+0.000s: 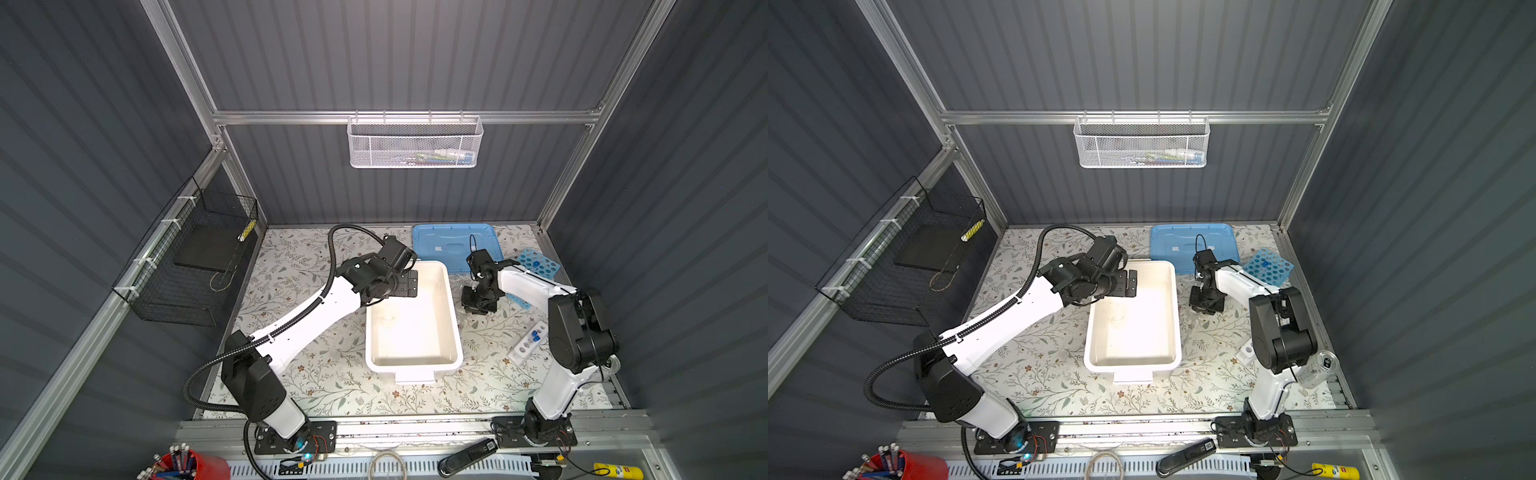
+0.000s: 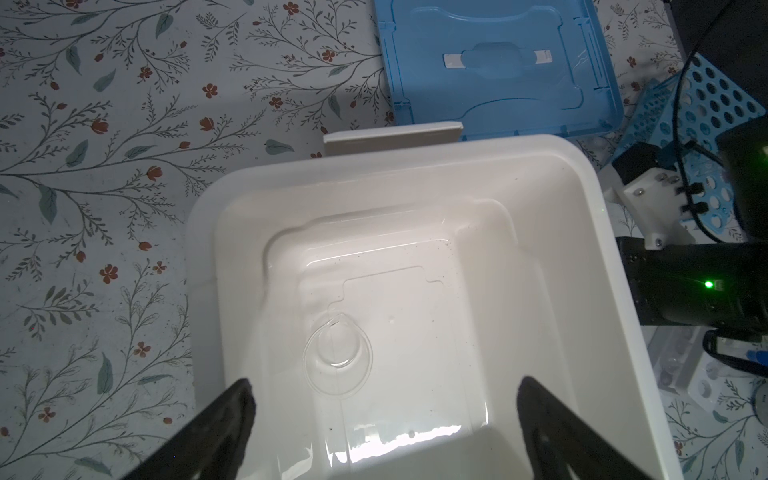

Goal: Organize the chemistry lab equipment
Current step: 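Lower the right gripper and close it on a clear plastic measuring beaker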

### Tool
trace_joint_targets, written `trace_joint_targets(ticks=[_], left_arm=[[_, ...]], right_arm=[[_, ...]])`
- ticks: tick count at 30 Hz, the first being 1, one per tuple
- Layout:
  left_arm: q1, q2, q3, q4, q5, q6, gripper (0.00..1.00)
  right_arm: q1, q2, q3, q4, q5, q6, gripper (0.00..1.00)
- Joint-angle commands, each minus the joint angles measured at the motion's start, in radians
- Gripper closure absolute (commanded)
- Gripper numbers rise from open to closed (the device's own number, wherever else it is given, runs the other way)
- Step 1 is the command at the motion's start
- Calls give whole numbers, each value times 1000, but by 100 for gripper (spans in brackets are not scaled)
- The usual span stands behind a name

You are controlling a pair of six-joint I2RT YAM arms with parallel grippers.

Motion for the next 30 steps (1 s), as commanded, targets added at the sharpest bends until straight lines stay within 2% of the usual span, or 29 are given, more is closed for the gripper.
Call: trace_joint_targets(ticks=[1,15,30], left_arm=[[-1,-7,13,-10,-3,19,1],[4,-19,4,-16,-5,18,1],[13,-35,-13,-13,3,21,1]], right_arm=[[6,3,2,9,31,1,79],[6,28,14,14,33,-8,90],[6,-118,50,-87,57,-13,96]])
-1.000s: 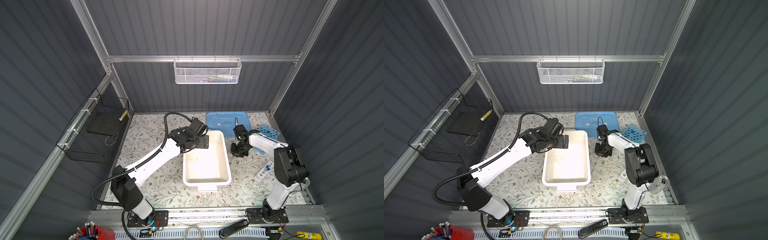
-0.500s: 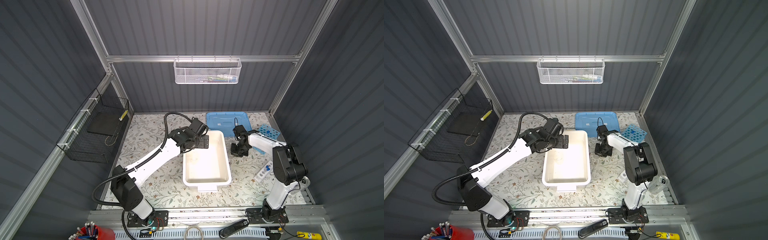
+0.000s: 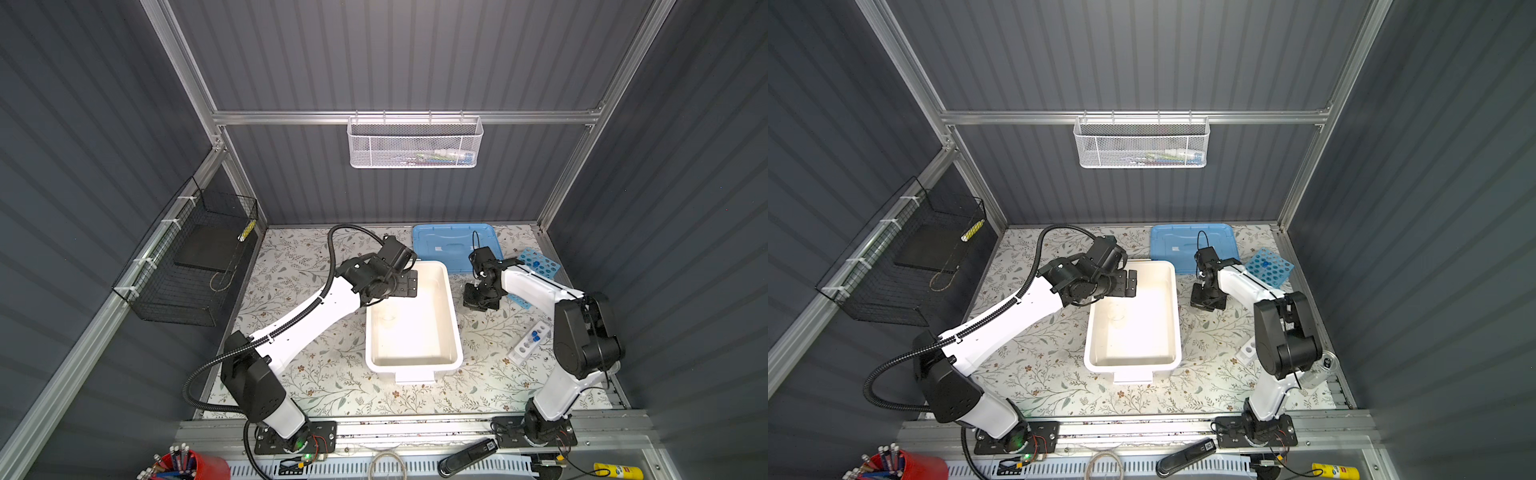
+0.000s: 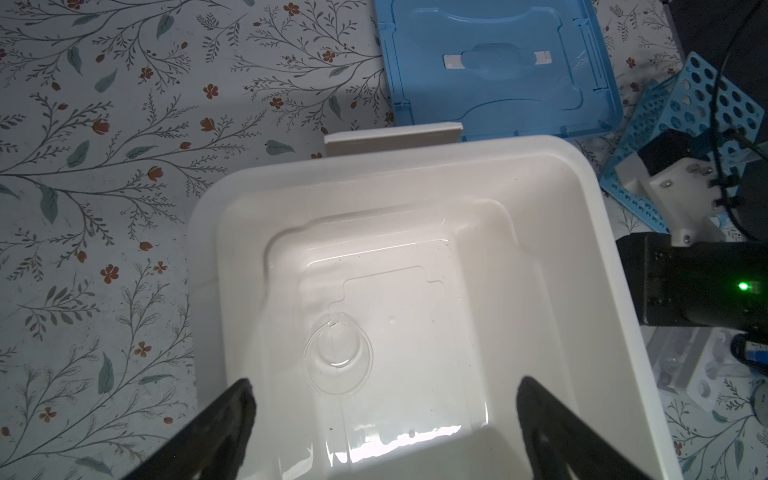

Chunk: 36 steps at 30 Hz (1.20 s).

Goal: Organize the chemistry lab equipment
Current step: 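Lower the right gripper and close it on a clear plastic measuring beaker, then lift the plastic beaker with the right gripper toward the left gripper above the bin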

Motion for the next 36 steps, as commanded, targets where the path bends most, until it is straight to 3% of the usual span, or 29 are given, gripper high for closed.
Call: trace_joint_targets(ticks=[1,7,13,19,24,36], left_arm=[[8,-32,-12,-13,5,21,1],[8,-35,-1,-32,24,18,4],[9,-7,49,-68,70,24,8],[8,-14,91,-62,122,4,17],[4,-16,94,-8,203,-50,20],[5,-76,21,93,262,-109,30]], right_arm=[[7,-69,48,-80,30,-12,96],[24,-182,141,-219,75,-18,96],[120,-224,320,-345,145,-3,97],[228,-182,482,-423,199,19,96],[295,-126,551,-436,201,32,96],[366,-57,600,-397,181,57,96]])
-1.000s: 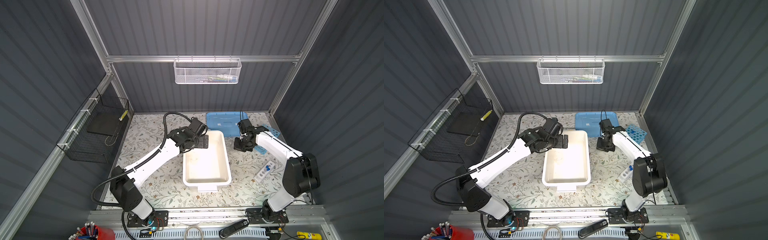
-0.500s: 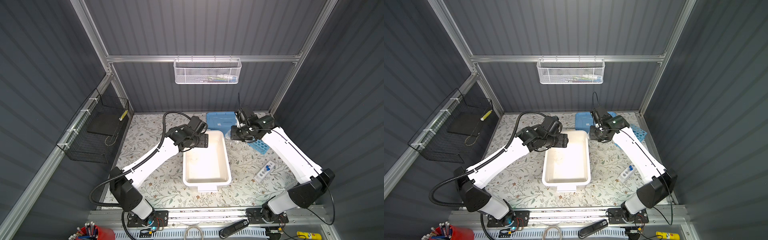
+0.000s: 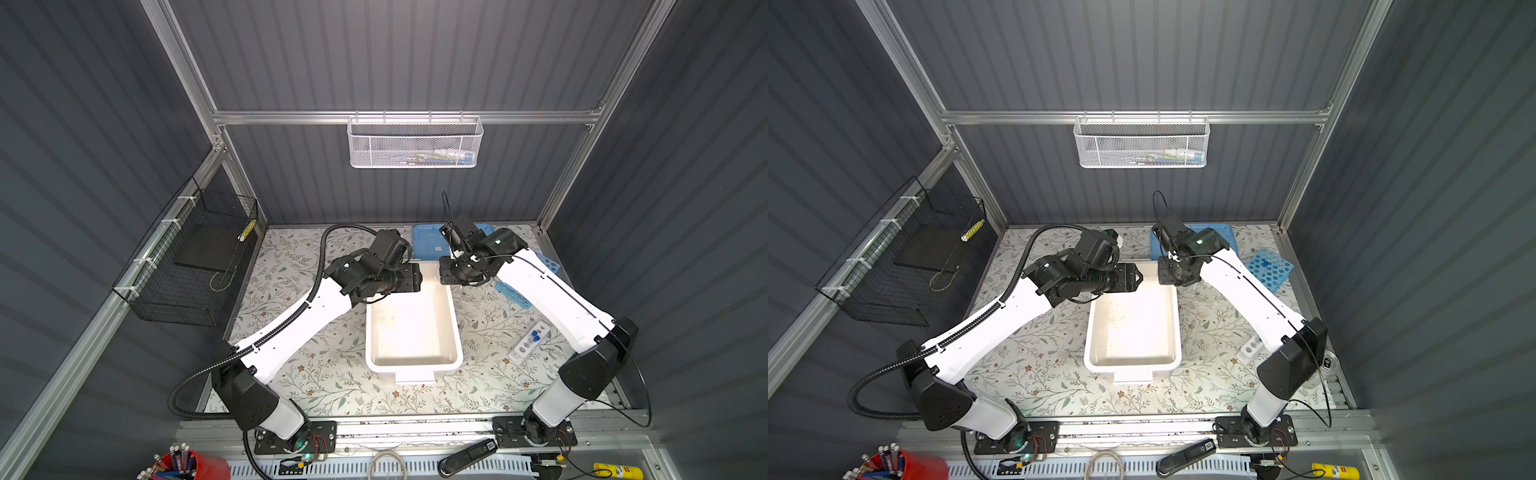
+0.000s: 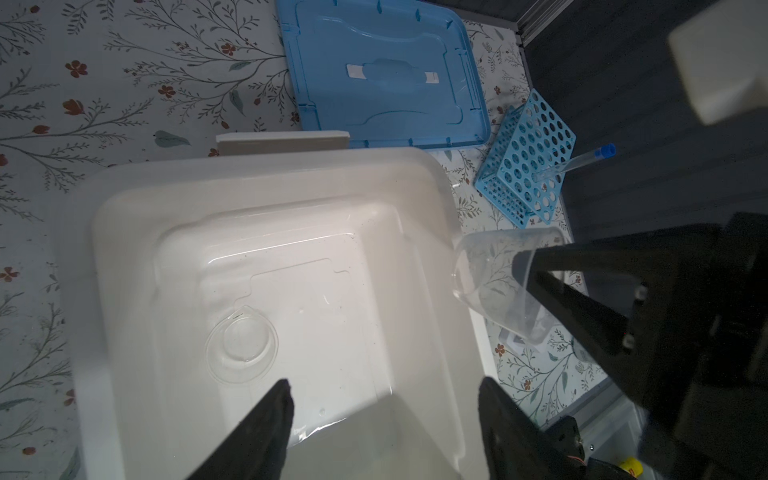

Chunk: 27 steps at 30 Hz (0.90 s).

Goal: Organize the chemistry lab equipment
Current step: 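Lift the plastic beaker with the right gripper toward the left gripper above the bin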

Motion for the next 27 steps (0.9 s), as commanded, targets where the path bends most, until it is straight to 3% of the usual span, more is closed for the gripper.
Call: trace_joint_targets(ticks=[1,27], left_arm=[[3,-23,-22,48,45,-31,32],[3,1,-38,140,46,-66,51]], right_arm=[[20,20,41,-4,3,20,96],[79,67,104,34,-24,40,95]])
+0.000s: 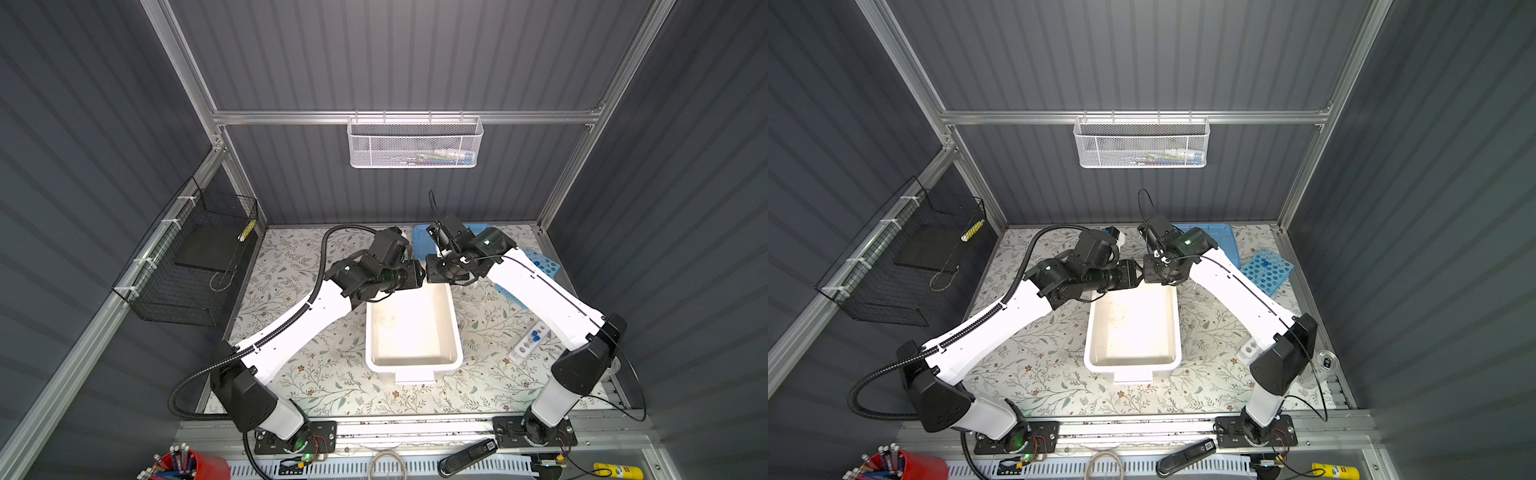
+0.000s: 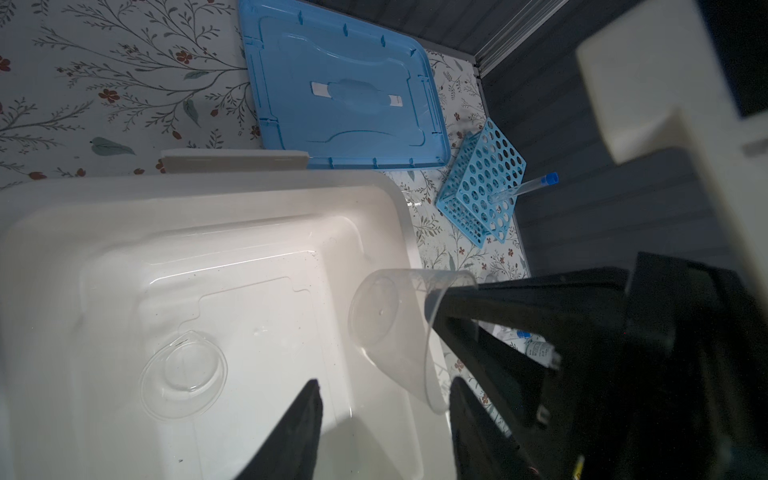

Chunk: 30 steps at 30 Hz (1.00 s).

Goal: Organize the chemistry lab equipment
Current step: 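Lift the plastic beaker with the right gripper toward the left gripper above the bin, then close the left gripper on the plastic beaker while the right gripper opens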

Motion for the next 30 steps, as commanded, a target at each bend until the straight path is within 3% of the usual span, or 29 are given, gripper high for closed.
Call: trace_joint_targets(ticks=[1,22,30], left_arm=[[4,12,6,10,-3,-7,53],[2,78,50,-10,-36,-11,76],[3,101,79,-6,-32,-12,91]], right_arm=[[11,18,27,0,3,7,95],[53,23,51,-12,44,30,89],[70,32,74,3,16,38,86]])
